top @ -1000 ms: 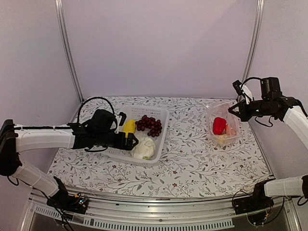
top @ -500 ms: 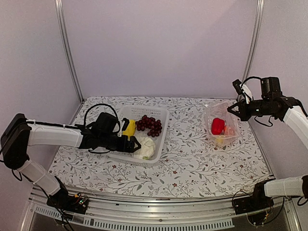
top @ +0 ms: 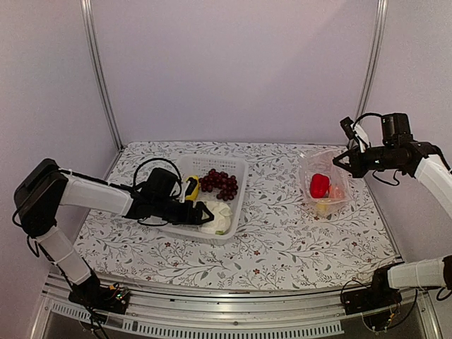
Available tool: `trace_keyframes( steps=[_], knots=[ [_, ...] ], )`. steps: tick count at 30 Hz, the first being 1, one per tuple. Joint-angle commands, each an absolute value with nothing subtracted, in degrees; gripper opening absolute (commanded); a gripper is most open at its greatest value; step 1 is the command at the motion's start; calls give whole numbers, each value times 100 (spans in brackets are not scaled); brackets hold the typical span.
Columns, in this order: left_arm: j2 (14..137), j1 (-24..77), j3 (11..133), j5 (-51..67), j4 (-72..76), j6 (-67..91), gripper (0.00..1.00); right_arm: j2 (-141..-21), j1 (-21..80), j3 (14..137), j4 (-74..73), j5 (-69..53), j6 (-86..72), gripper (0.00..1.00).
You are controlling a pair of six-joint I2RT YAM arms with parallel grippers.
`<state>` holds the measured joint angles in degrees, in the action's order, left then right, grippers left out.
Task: Place the food in the zip-top bag and seal the zipper
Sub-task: Pick up the fake vegetable from the bin.
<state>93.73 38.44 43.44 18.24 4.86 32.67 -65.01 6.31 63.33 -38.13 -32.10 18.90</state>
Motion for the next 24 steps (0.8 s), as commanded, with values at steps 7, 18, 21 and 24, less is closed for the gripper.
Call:
trace_keyframes(
  steps=[7, 18, 21, 24],
  knots=[
    [9634, 3762, 4624, 2530, 1164, 3340, 73, -6592, 615, 6465, -3836, -3322, 1863, 0],
    [9004, 3762, 4517, 2653, 1287, 3140, 40, -6567, 611, 6449, -3833, -3335, 1881, 0],
    [8754, 3767, 4571, 2368, 943, 2993, 38, -6564, 608, 6447, -3839, -3337, 1881, 0],
    [8434, 3779, 4698, 1881, 397, 2784, 37, -6542, 613, 6427, -3842, -3321, 1881, 0]
  ],
)
